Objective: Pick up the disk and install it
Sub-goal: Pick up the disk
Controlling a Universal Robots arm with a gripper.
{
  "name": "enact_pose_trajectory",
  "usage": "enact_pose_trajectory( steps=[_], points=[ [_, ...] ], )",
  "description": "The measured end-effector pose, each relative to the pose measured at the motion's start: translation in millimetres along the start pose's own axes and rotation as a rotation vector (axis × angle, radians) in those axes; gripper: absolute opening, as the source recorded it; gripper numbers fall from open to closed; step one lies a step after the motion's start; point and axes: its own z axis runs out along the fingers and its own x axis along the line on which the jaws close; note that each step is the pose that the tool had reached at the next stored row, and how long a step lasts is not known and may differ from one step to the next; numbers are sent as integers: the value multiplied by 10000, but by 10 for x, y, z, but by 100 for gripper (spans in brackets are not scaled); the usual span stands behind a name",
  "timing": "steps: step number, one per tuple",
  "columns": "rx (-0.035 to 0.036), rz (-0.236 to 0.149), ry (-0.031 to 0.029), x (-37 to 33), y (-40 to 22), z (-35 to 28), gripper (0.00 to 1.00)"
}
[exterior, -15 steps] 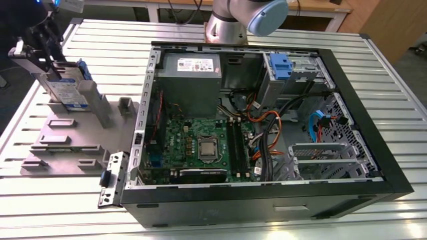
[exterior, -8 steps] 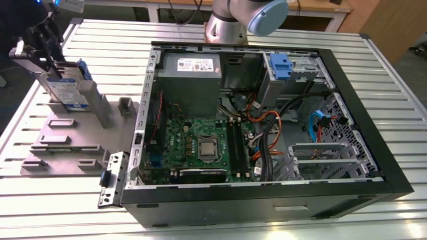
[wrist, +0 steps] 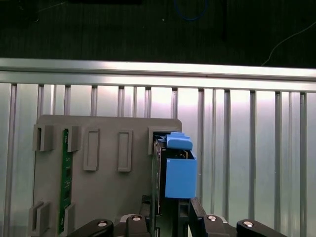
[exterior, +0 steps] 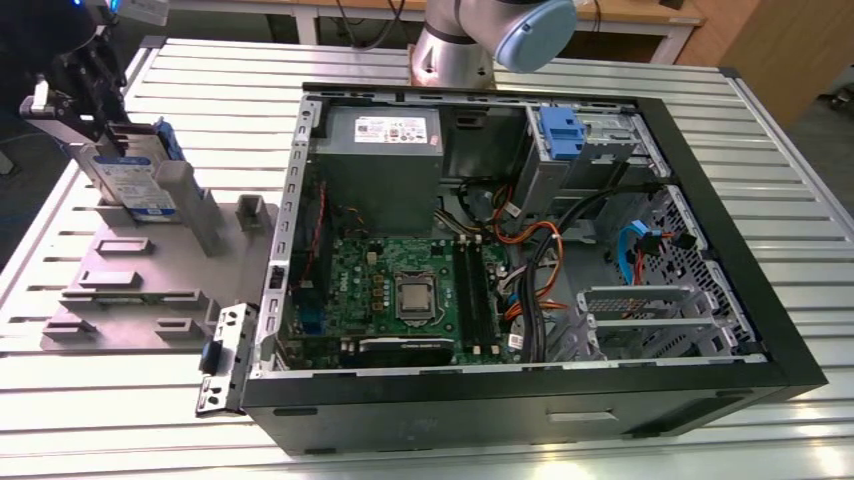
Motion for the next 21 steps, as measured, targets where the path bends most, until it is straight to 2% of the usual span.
enact_pose_trajectory(
  steps=[9, 11, 12, 21],
  points=[
    [0, 0, 0, 0, -2, 0, 42],
    [-1, 0, 1, 0, -2, -1, 41],
    [-1, 0, 1, 0, -2, -1, 35],
    [0, 0, 0, 0, -4, 0, 35]
  ],
)
